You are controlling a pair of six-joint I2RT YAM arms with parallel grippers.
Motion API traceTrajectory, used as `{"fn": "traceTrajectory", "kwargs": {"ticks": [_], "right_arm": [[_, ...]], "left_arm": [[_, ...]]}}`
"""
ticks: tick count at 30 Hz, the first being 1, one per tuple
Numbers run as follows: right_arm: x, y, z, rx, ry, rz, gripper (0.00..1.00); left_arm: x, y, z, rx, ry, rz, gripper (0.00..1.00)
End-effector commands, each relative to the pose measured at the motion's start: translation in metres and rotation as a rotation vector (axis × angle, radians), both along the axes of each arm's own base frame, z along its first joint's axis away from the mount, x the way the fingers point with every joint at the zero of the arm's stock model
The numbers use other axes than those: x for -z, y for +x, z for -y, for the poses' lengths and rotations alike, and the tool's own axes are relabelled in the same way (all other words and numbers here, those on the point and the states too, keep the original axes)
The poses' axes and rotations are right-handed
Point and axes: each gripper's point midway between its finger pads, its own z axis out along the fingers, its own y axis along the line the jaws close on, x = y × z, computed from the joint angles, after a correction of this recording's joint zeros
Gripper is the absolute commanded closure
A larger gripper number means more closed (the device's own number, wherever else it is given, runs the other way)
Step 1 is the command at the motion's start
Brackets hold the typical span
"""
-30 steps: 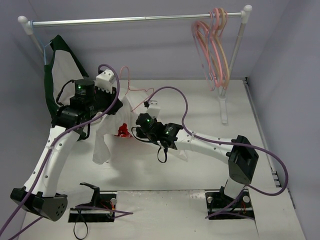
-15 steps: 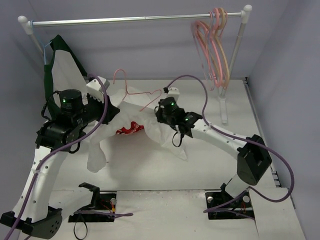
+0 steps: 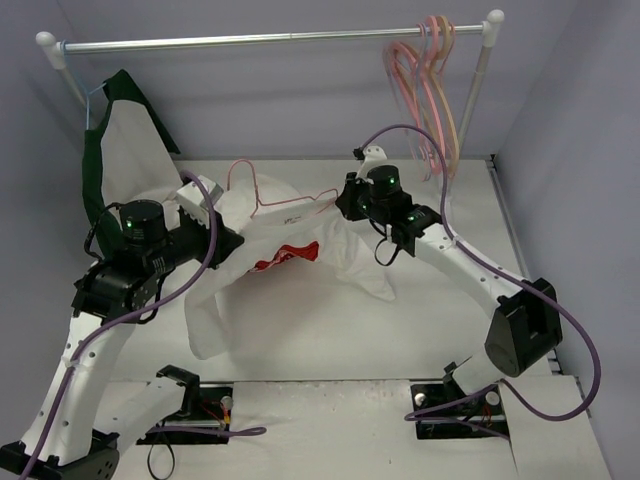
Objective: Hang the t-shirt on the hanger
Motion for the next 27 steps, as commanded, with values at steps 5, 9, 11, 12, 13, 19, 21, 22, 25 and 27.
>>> {"fn": "traceTrajectory", "kwargs": {"ticks": [5,9,11,12,13,19,21,22,25,27], "right_arm": [[-0.035,0.042,0.072,0.103,-0.062,0.139,1.00],[-0.047,0.049,0.083,0.093,-0.087,0.171,1.00],[-0.058,0.050,0.082,0.075,-0.103,0.191,1.00],[-0.062,0.049,0.081,0.067,-0.103,0.199,1.00],[-0.066,0.049,0.079,0.050,-0.103,0.211,1.00],[-0.113,0.034,0.048,-0.050,-0.082,0.312,1.00],[-0.131,0.031,0.043,-0.069,-0.094,0.355,1.00],[-0.134,0.027,0.038,-0.086,-0.095,0.344,1.00],[-0.157,0.011,0.012,-0.169,-0.092,0.376,1.00],[-0.169,0.003,-0.002,-0.205,-0.121,0.420,1.00]], "left_arm": [[-0.037,-0.008,-0.005,0.011,-0.004,0.159,1.00],[-0.026,-0.006,-0.008,0.002,0.039,0.143,1.00],[-0.021,-0.006,-0.009,0.002,0.049,0.125,1.00],[-0.016,-0.004,-0.009,0.014,0.081,0.119,1.00],[-0.015,-0.002,-0.009,0.015,0.088,0.112,1.00],[-0.030,0.010,-0.001,0.043,0.102,0.122,1.00],[-0.032,0.019,0.000,0.038,0.120,0.112,1.00],[-0.041,0.022,-0.001,0.027,0.114,0.137,1.00],[-0.070,0.032,0.005,0.007,0.049,0.226,1.00],[-0.093,0.035,0.013,0.033,0.011,0.274,1.00]]}}
